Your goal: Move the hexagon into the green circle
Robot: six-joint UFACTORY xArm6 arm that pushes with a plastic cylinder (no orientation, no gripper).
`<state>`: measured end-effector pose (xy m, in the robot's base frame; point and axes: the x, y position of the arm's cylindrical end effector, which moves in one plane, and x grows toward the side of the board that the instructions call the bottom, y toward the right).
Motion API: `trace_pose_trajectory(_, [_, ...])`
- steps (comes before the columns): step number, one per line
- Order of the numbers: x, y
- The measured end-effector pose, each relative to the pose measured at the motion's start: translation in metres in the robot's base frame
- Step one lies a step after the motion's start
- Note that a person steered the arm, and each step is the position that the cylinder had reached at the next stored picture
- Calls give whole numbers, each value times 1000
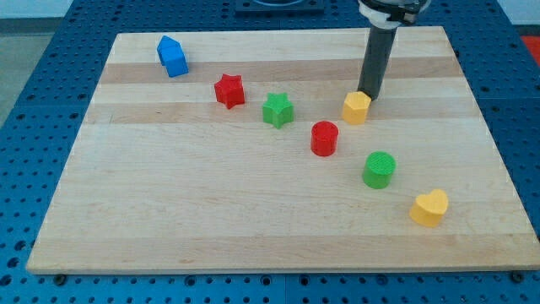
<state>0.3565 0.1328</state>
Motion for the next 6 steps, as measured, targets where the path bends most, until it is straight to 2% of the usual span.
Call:
trace_pose_trajectory(3, [1,-39])
trace_pose_trajectory(6, [67,-4])
